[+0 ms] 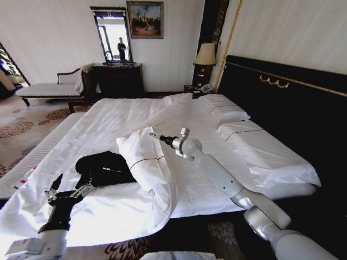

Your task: Fold the clothes on the bed.

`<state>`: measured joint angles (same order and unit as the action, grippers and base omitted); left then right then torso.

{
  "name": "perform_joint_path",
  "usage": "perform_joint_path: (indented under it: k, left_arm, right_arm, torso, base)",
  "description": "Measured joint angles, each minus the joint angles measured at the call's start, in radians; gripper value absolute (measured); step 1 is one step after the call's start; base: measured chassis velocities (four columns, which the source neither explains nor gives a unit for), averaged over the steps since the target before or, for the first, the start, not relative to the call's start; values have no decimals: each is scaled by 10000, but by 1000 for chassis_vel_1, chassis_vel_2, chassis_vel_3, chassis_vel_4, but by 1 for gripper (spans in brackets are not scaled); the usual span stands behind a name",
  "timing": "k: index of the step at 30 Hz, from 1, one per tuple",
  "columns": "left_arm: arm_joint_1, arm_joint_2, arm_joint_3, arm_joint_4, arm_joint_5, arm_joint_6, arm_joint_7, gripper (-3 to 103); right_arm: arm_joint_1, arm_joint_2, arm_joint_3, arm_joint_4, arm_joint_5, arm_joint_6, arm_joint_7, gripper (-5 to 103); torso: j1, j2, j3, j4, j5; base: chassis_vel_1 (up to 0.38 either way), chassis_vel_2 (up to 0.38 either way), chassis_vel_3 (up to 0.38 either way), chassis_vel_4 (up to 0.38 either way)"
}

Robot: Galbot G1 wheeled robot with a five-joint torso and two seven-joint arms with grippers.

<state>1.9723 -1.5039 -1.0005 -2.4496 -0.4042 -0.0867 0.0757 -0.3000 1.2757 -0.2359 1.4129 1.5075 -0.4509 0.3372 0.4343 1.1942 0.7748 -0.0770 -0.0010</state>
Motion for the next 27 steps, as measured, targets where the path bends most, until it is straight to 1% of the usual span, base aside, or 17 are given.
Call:
perform_joint_path:
  k: [2,5,6,10,11,14,16,19,21,22,23,24,25,27]
  left_arm:
    - [0,0,-1,29,0,-22,-1,100]
    - [-3,9,-88,164,-67,-107,-28,100]
    - [-3,9,-88,164,-67,-107,-28,100]
    - [-2,28,-236,192,-186,-135,-52,100]
    - [-2,28,-236,192,-186,-135,-52,100]
    - [-16,84,-494,260,-377,-141,-58,100]
    - [-17,92,-536,288,-407,-155,-60,100]
    - [5,98,-616,400,-461,-242,-62,100]
    - [8,98,-624,417,-465,-255,-61,100]
    - [8,102,-640,450,-471,-275,-62,100]
    - [-12,110,-672,496,-491,-288,-65,100]
    - [-21,113,-685,513,-503,-292,-67,100]
    - [-27,114,-691,524,-510,-294,-67,100]
    - [-32,114,-698,539,-514,-302,-70,100]
  right_arm:
    - [91,86,-23,-84,-9,0,0,100]
    - [505,490,-252,-508,-138,-29,0,100]
    - [505,490,-252,-508,-138,-29,0,100]
    - [947,1110,-529,-1172,-321,-93,39,100]
    - [947,1110,-529,-1172,-321,-93,39,100]
    - [1217,1467,-940,-1572,-391,-352,369,100]
    - [1255,1530,-1057,-1679,-448,-385,392,100]
    - [1305,1870,-1378,-2141,-713,-422,363,100]
    - [1310,1939,-1404,-2210,-748,-429,348,100]
    - [1327,2053,-1447,-2334,-826,-450,311,101]
    - [1382,2223,-1524,-2557,-982,-487,215,94]
    - [1419,2283,-1569,-2660,-1050,-494,174,94]
    - [1461,2335,-1606,-2759,-1102,-499,137,89]
    - [1505,2379,-1650,-2840,-1138,-502,108,89]
  torso:
    - [0,0,0,0,0]
    - [-1,1,-2,-1,1]
    - [-1,1,-2,-1,1]
    - [-1,1,-1,1,1]
    - [-1,1,-1,1,1]
    - [-1,1,-1,1,1]
    - [-1,1,-1,1,1]
    - [-2,1,-2,0,0]
    - [-1,1,-1,1,1]
    - [-1,1,-2,1,2]
    - [-1,1,-1,1,2]
    - [-1,1,-1,1,1]
    - [-1,1,-1,1,2]
    - [-1,1,-1,1,1]
  base:
    - [0,0,0,0]
    - [0,0,0,0]
    - [0,0,0,0]
    - [0,0,0,0]
    - [0,0,0,0]
    - [0,0,0,0]
    - [0,0,0,0]
    - [0,0,0,0]
    - [0,0,0,0]
    - [0,0,0,0]
    - [0,0,0,0]
    - [0,0,0,0]
    - [0,0,0,0]
    - [0,0,0,0]
